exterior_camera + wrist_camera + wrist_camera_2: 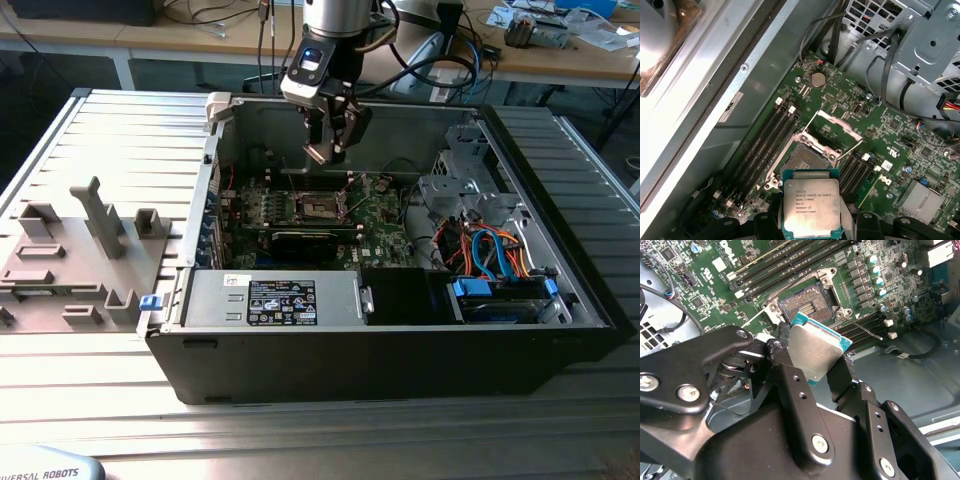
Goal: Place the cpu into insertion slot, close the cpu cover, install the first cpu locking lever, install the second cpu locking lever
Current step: 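Place the cpu into insertion slot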
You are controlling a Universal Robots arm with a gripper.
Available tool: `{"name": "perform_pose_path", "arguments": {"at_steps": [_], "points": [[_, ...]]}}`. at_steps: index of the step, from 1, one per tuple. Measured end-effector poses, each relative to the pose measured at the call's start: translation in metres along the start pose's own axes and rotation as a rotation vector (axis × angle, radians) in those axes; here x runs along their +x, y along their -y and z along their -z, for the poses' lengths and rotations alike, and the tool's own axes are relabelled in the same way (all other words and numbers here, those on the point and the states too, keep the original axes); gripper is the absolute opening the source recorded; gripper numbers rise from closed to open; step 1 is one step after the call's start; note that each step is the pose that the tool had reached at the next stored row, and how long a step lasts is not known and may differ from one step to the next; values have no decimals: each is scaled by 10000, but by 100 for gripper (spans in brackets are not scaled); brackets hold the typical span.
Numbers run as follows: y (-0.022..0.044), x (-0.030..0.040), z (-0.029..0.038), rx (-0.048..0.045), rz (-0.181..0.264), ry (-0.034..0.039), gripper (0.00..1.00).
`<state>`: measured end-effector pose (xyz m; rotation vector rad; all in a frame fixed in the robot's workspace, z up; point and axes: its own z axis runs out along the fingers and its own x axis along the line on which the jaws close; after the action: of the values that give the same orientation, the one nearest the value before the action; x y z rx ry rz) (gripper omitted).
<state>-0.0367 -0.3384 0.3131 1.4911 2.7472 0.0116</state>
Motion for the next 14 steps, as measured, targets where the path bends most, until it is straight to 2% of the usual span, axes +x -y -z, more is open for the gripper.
{"name": "perform_pose_path", "arguments": {"at_steps": [14], "points": [[0, 0, -7, 2, -180, 3, 54]]}}
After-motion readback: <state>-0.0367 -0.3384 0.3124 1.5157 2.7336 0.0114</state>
